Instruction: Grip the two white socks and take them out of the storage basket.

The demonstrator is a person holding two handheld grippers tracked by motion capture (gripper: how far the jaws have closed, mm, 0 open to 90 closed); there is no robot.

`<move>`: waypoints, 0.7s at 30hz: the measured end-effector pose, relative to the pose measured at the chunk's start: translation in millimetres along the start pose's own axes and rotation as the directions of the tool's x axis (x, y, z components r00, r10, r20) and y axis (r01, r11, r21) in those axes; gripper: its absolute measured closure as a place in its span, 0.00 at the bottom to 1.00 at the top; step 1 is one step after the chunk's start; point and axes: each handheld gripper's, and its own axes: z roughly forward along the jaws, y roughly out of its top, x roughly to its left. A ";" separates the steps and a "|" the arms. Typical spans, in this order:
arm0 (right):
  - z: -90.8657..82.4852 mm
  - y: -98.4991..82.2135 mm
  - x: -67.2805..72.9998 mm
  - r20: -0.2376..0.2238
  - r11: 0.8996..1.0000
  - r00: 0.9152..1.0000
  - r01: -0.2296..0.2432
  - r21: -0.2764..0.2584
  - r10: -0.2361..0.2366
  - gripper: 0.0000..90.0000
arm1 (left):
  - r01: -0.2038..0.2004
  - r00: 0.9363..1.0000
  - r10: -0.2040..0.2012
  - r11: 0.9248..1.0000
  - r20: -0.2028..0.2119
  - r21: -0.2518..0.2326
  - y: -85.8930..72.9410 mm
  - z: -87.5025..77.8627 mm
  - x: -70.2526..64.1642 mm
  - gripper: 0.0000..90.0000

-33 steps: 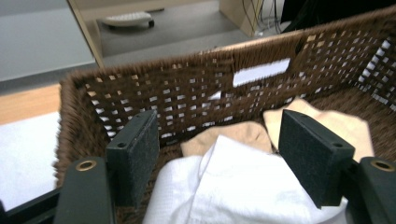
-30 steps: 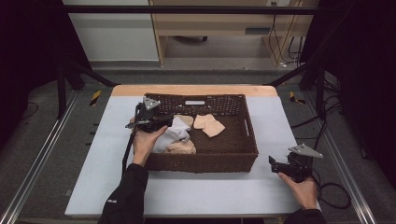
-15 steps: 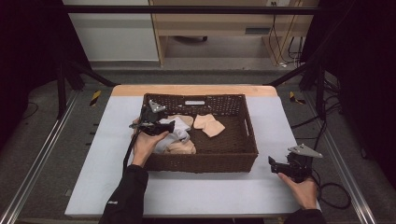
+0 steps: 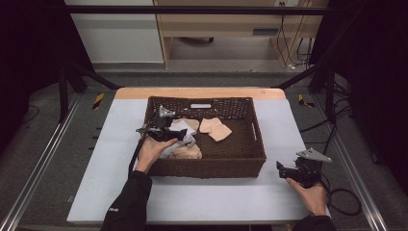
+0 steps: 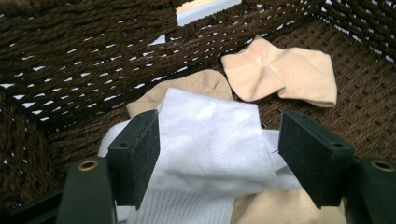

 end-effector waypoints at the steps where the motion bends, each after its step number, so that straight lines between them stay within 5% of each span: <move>1: 0.1 -0.1 0.2 -0.002 1.000 1.000 0.003 0.001 -0.003 0.08 | -0.013 1.000 0.013 1.000 -0.006 0.019 -0.4 2.2 -2.1 0.35; 7: -0.8 -0.3 -0.1 -0.003 1.000 1.000 0.004 0.000 -0.004 0.08 | -0.072 0.997 0.074 0.992 -0.014 0.108 -0.3 11.3 -10.0 0.49; 10: -0.3 -0.2 0.2 -0.003 1.000 1.000 0.006 0.004 -0.006 0.08 | -0.084 0.996 0.085 0.987 0.000 0.135 -0.2 14.2 -12.0 0.56; 13: -0.1 -0.3 0.8 -0.002 1.000 1.000 0.010 0.008 -0.010 0.08 | -0.066 0.998 0.063 0.979 0.019 0.192 1.5 16.8 -10.9 0.74; 17: -0.4 -0.3 0.4 -0.003 1.000 1.000 0.011 0.008 -0.011 0.08 | -0.051 0.999 0.048 0.979 0.021 0.198 1.5 16.4 -9.7 0.91; 21: -0.6 -0.3 0.4 -0.004 1.000 1.000 0.009 0.011 -0.009 0.09 | -0.043 0.999 0.040 0.987 0.020 0.157 2.6 12.7 -8.6 0.95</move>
